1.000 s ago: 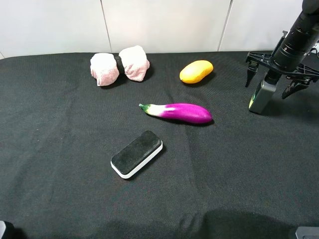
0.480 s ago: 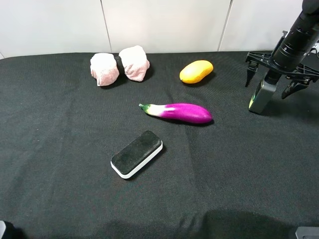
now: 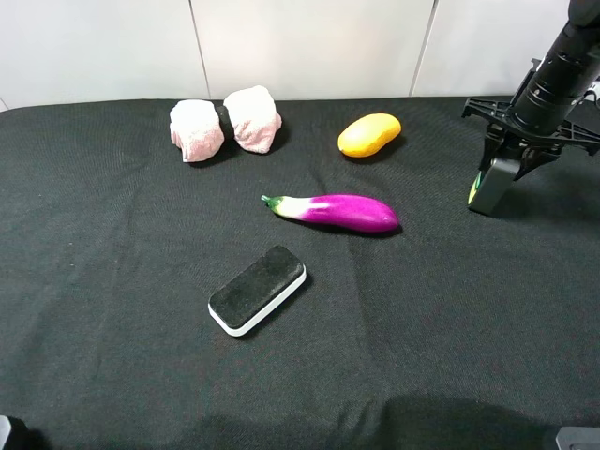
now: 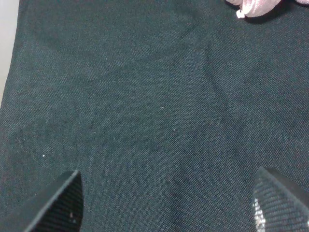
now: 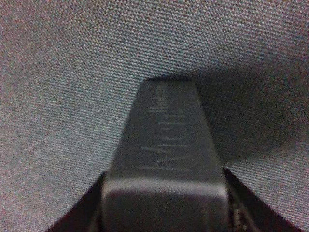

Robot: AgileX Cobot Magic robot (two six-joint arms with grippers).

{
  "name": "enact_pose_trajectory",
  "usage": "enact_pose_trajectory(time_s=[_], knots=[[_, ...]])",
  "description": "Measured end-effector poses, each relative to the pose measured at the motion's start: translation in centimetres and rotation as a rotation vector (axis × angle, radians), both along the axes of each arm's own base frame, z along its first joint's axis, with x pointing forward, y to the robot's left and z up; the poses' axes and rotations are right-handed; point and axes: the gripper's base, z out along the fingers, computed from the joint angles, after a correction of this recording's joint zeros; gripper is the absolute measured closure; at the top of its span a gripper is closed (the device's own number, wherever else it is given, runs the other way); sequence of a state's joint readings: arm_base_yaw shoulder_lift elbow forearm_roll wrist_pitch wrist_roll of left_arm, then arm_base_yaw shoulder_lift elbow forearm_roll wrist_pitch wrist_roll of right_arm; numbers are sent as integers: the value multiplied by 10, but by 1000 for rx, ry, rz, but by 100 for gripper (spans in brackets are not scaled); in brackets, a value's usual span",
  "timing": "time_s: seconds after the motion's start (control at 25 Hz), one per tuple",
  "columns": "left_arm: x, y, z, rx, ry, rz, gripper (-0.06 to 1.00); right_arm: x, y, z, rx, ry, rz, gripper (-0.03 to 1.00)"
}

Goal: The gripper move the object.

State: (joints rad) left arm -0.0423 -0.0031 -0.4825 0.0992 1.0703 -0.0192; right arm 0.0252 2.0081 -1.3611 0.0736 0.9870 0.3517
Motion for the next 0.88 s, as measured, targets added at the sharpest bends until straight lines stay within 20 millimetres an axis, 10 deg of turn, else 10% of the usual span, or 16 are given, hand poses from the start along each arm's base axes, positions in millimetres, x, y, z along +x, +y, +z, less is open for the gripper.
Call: enact_pose_trajectory(time_s=[0.88], knots=[[0, 0, 0, 0, 0, 0, 24, -9, 0, 21, -5, 1, 58, 67]])
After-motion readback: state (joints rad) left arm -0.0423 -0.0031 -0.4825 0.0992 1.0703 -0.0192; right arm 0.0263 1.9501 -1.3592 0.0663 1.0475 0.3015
